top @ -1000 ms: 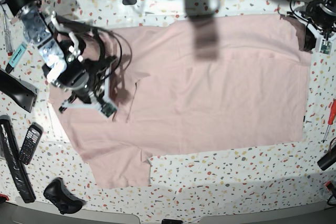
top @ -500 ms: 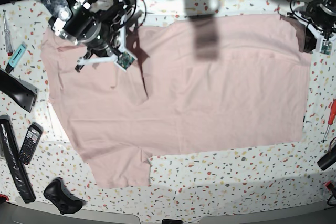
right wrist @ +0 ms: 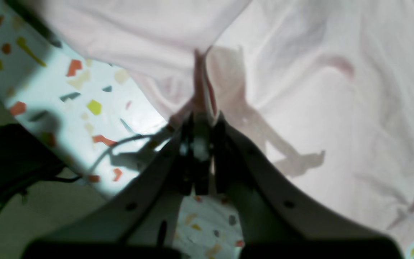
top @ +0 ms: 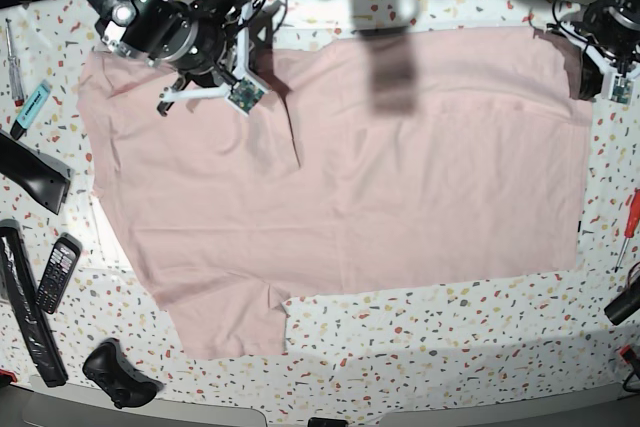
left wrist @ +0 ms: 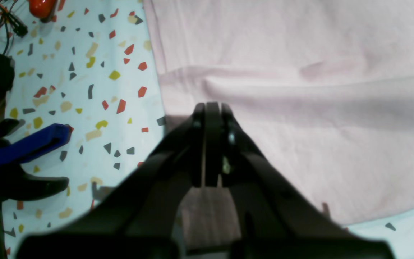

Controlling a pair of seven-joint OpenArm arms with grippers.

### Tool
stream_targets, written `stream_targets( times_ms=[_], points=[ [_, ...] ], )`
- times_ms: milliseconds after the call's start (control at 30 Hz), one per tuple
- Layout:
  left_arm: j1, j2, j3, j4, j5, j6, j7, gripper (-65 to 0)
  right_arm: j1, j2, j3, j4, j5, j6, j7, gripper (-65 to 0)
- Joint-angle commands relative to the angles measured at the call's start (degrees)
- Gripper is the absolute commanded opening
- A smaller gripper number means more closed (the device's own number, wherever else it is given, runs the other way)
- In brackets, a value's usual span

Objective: Fold the T-shirt properly
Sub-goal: 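Release the sleeve and raise the right gripper toward the collar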

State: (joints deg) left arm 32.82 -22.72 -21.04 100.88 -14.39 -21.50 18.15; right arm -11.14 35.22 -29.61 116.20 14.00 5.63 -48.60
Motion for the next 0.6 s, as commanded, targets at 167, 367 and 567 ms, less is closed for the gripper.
stream_targets(
  times_ms=[167,367,567],
  points=[
    [0.17,-0.81,-0.48,0.83,-0.22,0.28,-1.31,-63.9,0.63,0.48,0.31,3.56,2.75,-0.13,1.49,-51.6],
    [0.17,-0.81,-0.48,0.85,-0.59,0.28,-1.38,-50.5,0.63,0.48,0.46,9.01,-6.19,-0.09,2.34,-51.6],
    [-0.13,-0.76,-0.46,0.85,-5.64,0.26,-1.18,-65.0,0.61,0.5,1.66,4.63,-12.72,-0.55,-0.28,-62.4]
  ],
)
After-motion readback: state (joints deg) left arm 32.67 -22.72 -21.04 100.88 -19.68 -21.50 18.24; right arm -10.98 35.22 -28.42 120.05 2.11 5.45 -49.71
